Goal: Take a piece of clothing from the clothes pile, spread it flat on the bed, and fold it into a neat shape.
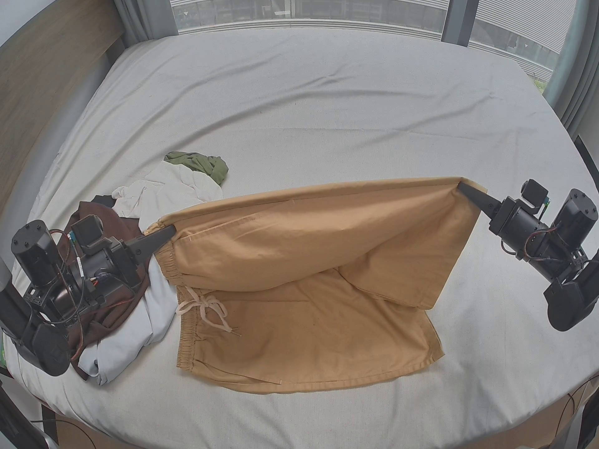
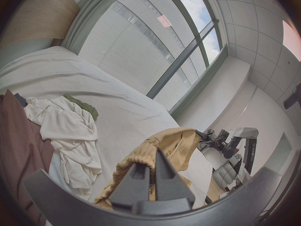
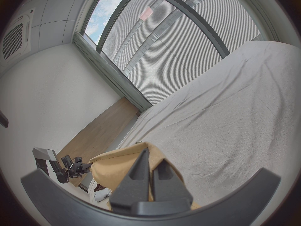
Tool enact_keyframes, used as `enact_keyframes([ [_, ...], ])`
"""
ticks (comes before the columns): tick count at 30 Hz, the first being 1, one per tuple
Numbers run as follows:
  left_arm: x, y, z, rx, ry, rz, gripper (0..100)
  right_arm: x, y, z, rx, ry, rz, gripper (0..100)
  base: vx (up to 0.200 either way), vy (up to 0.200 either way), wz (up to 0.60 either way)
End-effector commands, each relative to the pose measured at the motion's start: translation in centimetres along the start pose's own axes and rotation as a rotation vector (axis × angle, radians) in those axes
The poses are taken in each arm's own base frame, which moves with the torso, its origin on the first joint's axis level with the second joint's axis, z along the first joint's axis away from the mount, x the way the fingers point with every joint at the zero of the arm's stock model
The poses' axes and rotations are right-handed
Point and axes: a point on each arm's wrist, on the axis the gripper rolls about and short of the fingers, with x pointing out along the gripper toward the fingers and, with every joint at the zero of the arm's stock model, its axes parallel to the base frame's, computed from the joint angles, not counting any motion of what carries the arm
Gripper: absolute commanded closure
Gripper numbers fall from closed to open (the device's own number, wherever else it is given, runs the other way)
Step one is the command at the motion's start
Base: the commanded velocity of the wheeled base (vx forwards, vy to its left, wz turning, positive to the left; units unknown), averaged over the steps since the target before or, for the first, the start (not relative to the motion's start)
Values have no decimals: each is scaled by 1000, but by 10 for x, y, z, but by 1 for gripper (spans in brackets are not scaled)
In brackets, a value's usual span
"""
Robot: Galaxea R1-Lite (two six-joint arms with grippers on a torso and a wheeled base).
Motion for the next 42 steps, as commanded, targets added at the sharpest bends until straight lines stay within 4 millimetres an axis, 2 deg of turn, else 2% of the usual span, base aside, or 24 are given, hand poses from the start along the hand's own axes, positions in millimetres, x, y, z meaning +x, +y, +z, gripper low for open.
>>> enact_keyframes([
  [1,2,0,-2,-5,7,-5,100,0,0,-1,3,2,2,100,0,0,0],
  [8,5,0,2,-1,-8,-13,100,1,1,-1,1,2,5,100,0,0,0],
  [14,10,-3,1,2,-25,15,100,9,13,-7,5,17,49,100,0,0,0],
  [20,15,3,1,4,-45,53,100,22,16,4,-23,-24,93,100,0,0,0],
  [25,19,8,-1,-3,-61,100,100,32,4,1,-21,-22,81,100,0,0,0],
  [28,30,12,0,3,-97,142,100,44,-12,2,-15,-16,54,100,0,0,0],
  [32,37,17,3,12,-123,160,100,53,-19,3,-8,-5,44,100,0,0,0],
  [42,52,34,-3,0,-138,207,100,74,-32,5,7,14,31,100,0,0,0],
])
